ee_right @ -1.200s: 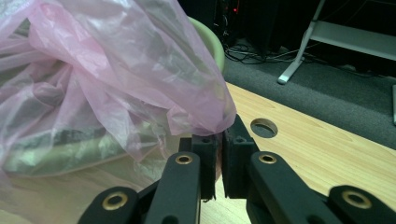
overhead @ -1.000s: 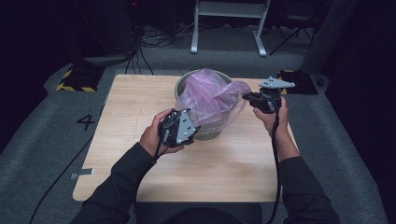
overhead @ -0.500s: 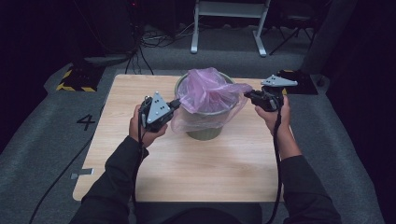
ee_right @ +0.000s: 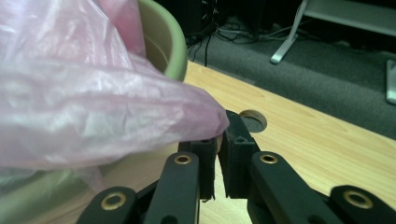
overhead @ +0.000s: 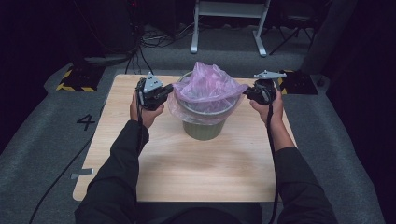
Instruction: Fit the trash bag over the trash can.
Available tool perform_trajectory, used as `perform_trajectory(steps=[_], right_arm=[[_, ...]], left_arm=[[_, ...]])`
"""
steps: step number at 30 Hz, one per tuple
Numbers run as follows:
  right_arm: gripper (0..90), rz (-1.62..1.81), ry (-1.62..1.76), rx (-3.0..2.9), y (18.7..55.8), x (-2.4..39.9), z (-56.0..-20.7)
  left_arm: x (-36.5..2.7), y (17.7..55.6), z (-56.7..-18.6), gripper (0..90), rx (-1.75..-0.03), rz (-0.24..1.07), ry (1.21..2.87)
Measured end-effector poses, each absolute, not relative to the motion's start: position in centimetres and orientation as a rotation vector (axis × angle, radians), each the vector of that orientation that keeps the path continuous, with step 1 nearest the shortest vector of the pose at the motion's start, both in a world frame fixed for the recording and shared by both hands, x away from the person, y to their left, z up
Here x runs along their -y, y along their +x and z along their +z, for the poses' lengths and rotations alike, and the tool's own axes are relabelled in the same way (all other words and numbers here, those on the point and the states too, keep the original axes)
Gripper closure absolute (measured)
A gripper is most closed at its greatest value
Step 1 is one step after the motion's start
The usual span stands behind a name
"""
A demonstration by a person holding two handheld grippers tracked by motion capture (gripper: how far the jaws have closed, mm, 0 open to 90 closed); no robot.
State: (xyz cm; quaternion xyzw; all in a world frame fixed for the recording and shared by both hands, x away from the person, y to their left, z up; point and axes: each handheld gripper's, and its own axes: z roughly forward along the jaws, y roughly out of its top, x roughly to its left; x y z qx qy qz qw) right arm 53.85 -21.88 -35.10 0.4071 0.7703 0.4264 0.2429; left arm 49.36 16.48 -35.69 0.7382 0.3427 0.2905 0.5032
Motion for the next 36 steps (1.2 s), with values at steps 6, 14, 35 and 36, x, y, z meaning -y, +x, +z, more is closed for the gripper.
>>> perform_trajectory(steps=[6,14,35,36], right_arm=[[85.3,1.14,1.121,-2.124,55.2,21.0,-36.1],[87.9,1.213,1.113,-2.188,55.9,20.1,-37.6],[90.0,1.257,1.032,-2.334,53.5,21.3,-40.0],[90.0,1.257,1.022,-2.339,53.2,21.5,-40.0]], left_arm=[[-16.3,51.7,-37.3,90.0,-0.89,0.682,1.778],[-16.1,53.3,-39.5,90.0,-0.904,0.618,1.837],[-16.3,49.6,-41.4,90.0,-0.739,0.482,1.929],[-16.3,49.2,-41.4,90.0,-0.736,0.47,1.923]])
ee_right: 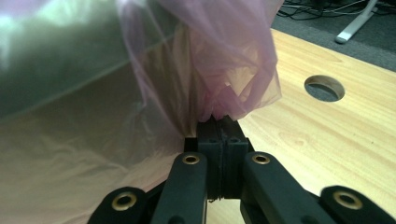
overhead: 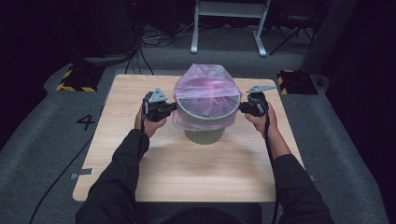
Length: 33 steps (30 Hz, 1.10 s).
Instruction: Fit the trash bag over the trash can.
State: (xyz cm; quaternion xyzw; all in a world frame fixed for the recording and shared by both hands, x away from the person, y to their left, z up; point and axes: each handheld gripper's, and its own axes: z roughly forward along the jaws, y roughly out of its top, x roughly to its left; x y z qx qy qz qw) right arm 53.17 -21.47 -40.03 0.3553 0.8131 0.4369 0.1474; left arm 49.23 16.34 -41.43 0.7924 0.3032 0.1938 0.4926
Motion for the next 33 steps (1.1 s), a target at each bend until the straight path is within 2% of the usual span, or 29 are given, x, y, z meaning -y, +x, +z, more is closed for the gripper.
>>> perform_trajectory(steps=[6,9,12,15,16,17,18,22,27,33], right_arm=[[90.0,1.278,0.993,-2.365,51.5,22.2,-40.3],[89.0,1.29,0.969,-2.369,50.7,22.8,-40.2],[86.6,1.279,0.975,-2.312,50.2,23.6,-39.4],[77.1,1.257,0.993,-2.249,50.0,24.5,-38.6],[71.3,1.246,1.002,-2.222,50.0,24.9,-38.3],[71.3,1.246,1.002,-2.222,50.0,24.9,-38.3],[56.6,1.249,1.017,-2.185,49.9,25.6,-37.7],[38.5,1.25,1.027,-2.147,49.6,26.5,-36.9],[29.2,1.192,0.912,-2.186,48.6,26.5,-36.0],[21.4,1.255,0.826,-2.212,47.4,27.2,-35.5]], left_arm=[[-16.3,47.3,-41.7,90.0,-0.69,0.446,1.928],[-16.4,46.4,-41.4,88.7,-0.684,0.498,1.941],[-17.3,46.1,-40.5,66.7,-0.699,0.543,1.898],[-18.6,46.0,-39.4,55.2,-0.719,0.557,1.846],[-19.0,45.9,-39.1,47.2,-0.736,0.577,1.836],[-19.0,45.9,-39.1,43.7,-0.736,0.577,1.836],[-19.8,45.9,-38.6,40.4,-0.749,0.599,1.809],[-20.8,45.7,-38.1,33.4,-0.754,0.614,1.785],[-20.8,45.3,-37.5,30.1,-0.738,0.654,1.781],[-20.8,45.3,-37.3,33.5,-0.726,0.647,1.77]])
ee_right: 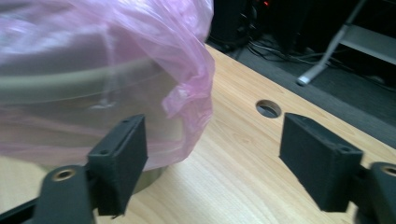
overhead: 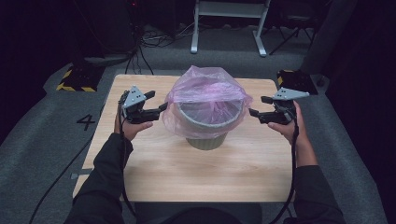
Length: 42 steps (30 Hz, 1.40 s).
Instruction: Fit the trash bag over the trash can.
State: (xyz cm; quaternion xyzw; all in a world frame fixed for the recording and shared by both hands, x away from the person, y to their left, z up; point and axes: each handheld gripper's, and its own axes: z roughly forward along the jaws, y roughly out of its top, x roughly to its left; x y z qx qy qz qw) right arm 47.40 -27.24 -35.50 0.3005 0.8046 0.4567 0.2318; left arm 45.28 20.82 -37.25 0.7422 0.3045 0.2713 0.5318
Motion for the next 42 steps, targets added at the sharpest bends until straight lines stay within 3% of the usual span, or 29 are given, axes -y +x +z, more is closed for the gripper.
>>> perform_trajectory(steps=[7,11,14,20,28,30,42], right_arm=[[30.9,1.314,0.737,-2.115,46.6,26.6,-33.2],[46.4,1.291,0.721,-2.13,47.9,25.5,-32.6],[52.9,1.298,0.693,-2.184,48.8,24.9,-32.6],[56.8,1.37,0.681,-2.268,50.1,24.1,-32.7],[84.3,1.293,0.67,-2.268,50.6,23.6,-32.8],[88.8,1.28,0.687,-2.255,50.8,23.5,-32.9],[90.0,1.339,0.92,-2.108,54.3,23.1,-34.1]], left_arm=[[-20.1,45.6,-36.7,38.0,-0.692,0.678,1.795],[-19.5,46.3,-36.5,44.0,-0.689,0.668,1.804],[-19.1,47.0,-36.4,48.9,-0.678,0.655,1.815],[-18.5,47.8,-36.0,63.6,-0.64,0.647,1.839],[-17.7,48.7,-35.3,88.5,-0.597,0.669,1.851],[-17.6,49.3,-35.1,89.8,-0.602,0.674,1.855],[-17.1,55.0,-37.4,90.0,-0.808,0.571,1.88]])
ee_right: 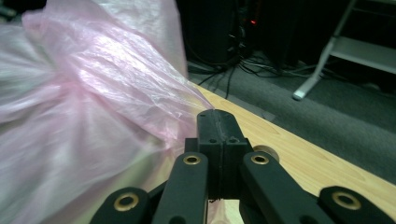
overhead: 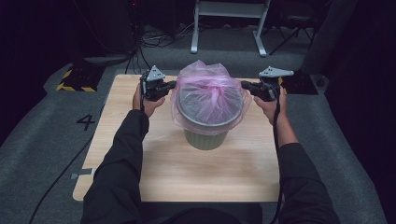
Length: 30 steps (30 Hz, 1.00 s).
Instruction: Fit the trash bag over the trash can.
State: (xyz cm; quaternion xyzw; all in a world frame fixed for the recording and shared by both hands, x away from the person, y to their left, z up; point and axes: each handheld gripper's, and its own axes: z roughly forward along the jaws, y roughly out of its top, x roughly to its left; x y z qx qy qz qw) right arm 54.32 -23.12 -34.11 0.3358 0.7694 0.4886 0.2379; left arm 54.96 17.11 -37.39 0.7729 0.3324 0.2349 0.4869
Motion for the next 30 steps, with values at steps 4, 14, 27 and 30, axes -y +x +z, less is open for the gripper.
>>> perform_trajectory(steps=[4,14,27,30], right_arm=[[90.0,1.3,0.973,-2.104,55.5,22.3,-35.1],[90.0,1.287,1.068,-2.142,57.4,21.9,-37.6],[90.0,1.238,1.18,-2.257,58.1,21.7,-41.0],[90.0,1.236,1.179,-2.272,57.7,22.0,-41.6]], left_arm=[[-16.9,56.1,-38.4,90.0,-0.854,0.521,1.848],[-14.9,57.3,-40.6,90.0,-0.878,0.46,1.949],[-14.5,57.5,-43.1,90.0,-0.899,0.326,2.028],[-15.0,57.0,-43.6,90.0,-0.903,0.323,2.026]])
